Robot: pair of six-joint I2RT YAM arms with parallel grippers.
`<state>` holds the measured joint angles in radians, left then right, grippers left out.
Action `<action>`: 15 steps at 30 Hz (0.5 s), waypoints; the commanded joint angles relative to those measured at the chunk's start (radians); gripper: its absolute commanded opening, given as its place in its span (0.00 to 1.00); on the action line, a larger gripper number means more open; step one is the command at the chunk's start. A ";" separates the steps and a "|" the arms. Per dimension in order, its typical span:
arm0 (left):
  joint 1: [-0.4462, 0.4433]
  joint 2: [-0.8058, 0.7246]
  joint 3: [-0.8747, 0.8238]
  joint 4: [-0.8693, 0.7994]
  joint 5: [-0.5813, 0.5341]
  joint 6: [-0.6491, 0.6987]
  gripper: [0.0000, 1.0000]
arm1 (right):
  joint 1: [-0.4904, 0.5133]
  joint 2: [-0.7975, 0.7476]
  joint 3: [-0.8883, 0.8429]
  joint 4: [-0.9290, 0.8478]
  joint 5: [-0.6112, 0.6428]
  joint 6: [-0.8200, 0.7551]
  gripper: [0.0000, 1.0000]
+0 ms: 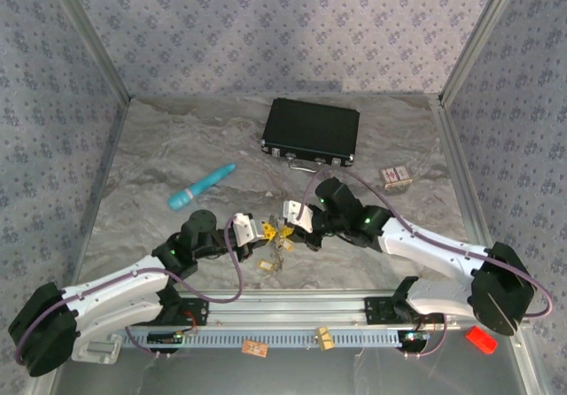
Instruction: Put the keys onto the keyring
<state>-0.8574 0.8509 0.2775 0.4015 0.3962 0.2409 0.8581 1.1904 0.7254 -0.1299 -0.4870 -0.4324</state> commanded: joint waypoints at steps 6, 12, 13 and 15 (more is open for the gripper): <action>-0.002 -0.016 0.012 0.127 0.024 -0.020 0.00 | 0.022 0.075 0.068 -0.029 -0.019 0.003 0.01; 0.000 -0.004 0.008 0.125 0.016 -0.015 0.00 | 0.010 0.007 0.031 0.011 0.001 0.011 0.25; 0.000 -0.001 0.004 0.129 0.015 -0.017 0.00 | 0.004 -0.015 0.017 0.019 0.008 0.011 0.28; 0.000 0.007 -0.003 0.145 0.014 -0.027 0.00 | -0.004 -0.049 -0.006 0.028 0.016 0.004 0.30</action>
<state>-0.8574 0.8539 0.2737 0.4362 0.3962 0.2333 0.8619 1.1965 0.7425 -0.1238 -0.4820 -0.4305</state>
